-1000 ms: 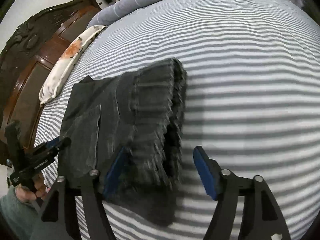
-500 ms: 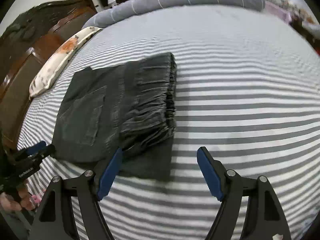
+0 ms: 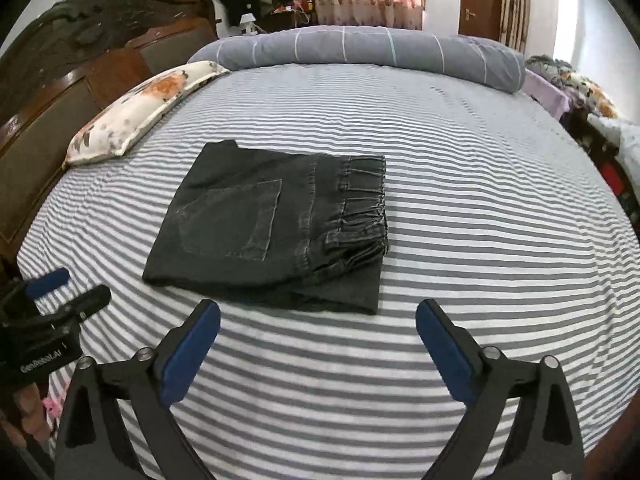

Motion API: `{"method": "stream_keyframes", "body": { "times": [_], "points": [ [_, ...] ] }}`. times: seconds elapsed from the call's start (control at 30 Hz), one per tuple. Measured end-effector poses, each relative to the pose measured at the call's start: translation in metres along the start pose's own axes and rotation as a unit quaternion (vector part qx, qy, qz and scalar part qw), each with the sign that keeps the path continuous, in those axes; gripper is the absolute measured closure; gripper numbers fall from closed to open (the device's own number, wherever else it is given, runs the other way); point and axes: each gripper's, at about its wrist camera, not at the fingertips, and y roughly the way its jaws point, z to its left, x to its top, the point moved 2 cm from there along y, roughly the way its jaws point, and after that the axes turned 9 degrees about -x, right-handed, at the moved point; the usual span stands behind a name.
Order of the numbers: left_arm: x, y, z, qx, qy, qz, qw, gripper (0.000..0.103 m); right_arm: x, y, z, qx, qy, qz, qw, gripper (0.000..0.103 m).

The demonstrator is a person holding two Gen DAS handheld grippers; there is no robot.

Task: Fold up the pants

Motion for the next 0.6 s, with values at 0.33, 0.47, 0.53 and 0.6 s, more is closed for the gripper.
{"method": "stream_keyframes", "body": {
  "times": [0.33, 0.47, 0.53, 0.6],
  "points": [
    [-0.011, -0.025, 0.005, 0.027, -0.021, -0.021, 0.9992, 0.021, -0.009, -0.028, 0.007, 0.002, 0.005, -0.022, 1.0, 0.002],
    [-0.015, -0.029, 0.002, 0.032, -0.019, -0.024, 0.999, 0.021, -0.014, -0.031, 0.009, -0.001, -0.003, -0.022, 1.0, 0.002],
    [-0.016, -0.03, 0.002, 0.031, -0.019, -0.026, 0.999, 0.021, -0.017, -0.032, 0.011, 0.0, -0.006, -0.02, 1.0, 0.002],
    [-0.017, -0.031, 0.001, 0.025, -0.02, -0.024, 0.9992, 0.021, -0.02, -0.032, 0.012, -0.001, -0.007, -0.019, 1.0, 0.002]
  ]
}}
